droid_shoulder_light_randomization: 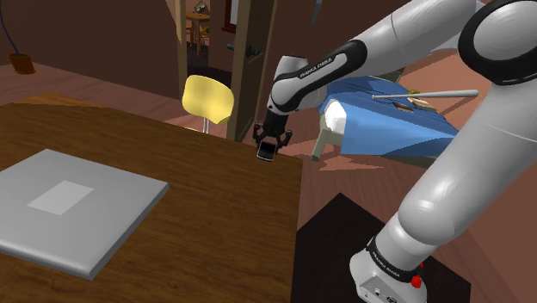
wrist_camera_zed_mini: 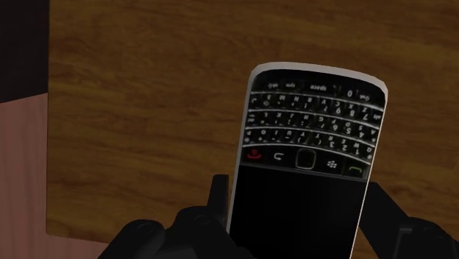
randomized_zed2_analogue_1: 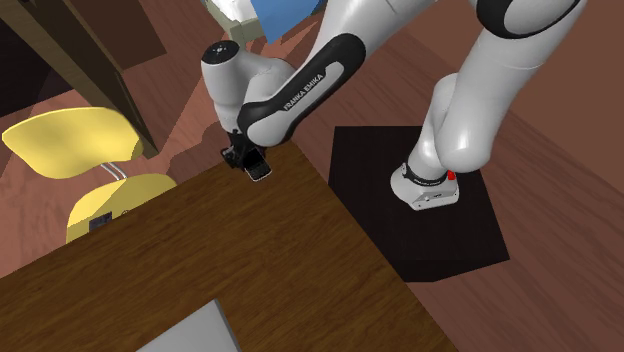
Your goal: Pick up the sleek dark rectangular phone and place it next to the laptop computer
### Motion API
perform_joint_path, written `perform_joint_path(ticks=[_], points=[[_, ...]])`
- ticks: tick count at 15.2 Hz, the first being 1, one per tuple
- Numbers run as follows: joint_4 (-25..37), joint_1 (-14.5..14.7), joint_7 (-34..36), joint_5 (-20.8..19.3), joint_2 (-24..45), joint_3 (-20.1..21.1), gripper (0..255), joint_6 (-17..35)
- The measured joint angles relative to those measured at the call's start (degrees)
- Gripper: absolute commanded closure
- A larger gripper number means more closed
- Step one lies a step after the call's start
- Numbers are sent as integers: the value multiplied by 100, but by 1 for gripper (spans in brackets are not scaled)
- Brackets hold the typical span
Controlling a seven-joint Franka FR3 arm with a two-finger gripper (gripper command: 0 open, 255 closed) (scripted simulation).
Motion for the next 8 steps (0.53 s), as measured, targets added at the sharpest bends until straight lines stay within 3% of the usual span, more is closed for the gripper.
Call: perform_joint_path(ticks=[8], points=[[216, -14, -10, 25, -387, -16, 255, -602]])
